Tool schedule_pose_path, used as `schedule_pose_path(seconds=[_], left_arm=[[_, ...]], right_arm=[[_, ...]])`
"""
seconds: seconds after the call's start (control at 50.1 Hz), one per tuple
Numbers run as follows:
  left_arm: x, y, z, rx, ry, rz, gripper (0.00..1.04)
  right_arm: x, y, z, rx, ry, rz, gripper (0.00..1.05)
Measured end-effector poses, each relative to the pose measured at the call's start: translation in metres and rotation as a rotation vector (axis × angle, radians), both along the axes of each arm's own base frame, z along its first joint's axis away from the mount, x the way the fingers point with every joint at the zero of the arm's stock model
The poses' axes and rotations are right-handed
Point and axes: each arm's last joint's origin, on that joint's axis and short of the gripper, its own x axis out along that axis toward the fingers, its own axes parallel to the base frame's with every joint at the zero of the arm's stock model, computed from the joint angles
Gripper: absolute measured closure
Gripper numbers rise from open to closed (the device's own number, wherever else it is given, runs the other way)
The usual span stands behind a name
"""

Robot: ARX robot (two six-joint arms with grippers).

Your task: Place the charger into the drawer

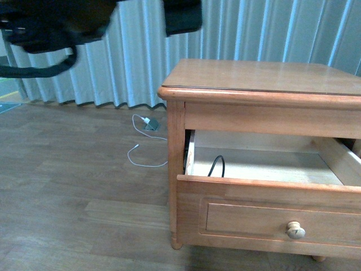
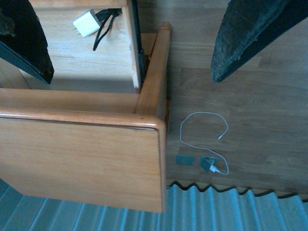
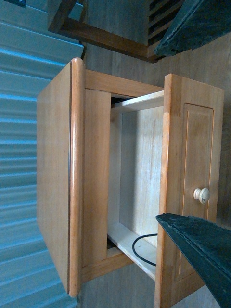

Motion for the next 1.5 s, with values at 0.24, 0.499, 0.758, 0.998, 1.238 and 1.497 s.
schedule_pose_path(seconds=[0.24, 0.499, 0.758, 0.998, 1.238, 1.497], left_arm=[[-0.087, 0.07, -0.011, -0.022, -0.013, 0.09, 0.06], [-0.179, 0.11, -0.045, -0.065, -0.02, 0.175, 0.06], [-0.183, 0.12, -0.071, -0.112, -0.015, 0.226, 0.06], [-0.184, 0.126, -0.082, 0.033, -0.161, 0.127, 0.37], [-0.183, 0.138, -0.102, 0.098, -0.156, 0.098, 0.78], [-0.183, 0.142, -0.114, 0.111, -0.154, 0.129, 1.01]], right_arm=[[0.0, 0.0, 0.0, 0.0, 0.0, 0.0, 0.08], [0.0, 0.0, 0.0, 0.0, 0.0, 0.0, 0.08], [0.0, 0.0, 0.0, 0.0, 0.0, 0.0, 0.08], [0.0, 0.0, 0.0, 0.0, 0.0, 0.0, 0.08], [0.0, 0.0, 0.0, 0.0, 0.0, 0.0, 0.08], [0.0, 0.0, 0.0, 0.0, 0.0, 0.0, 0.08]])
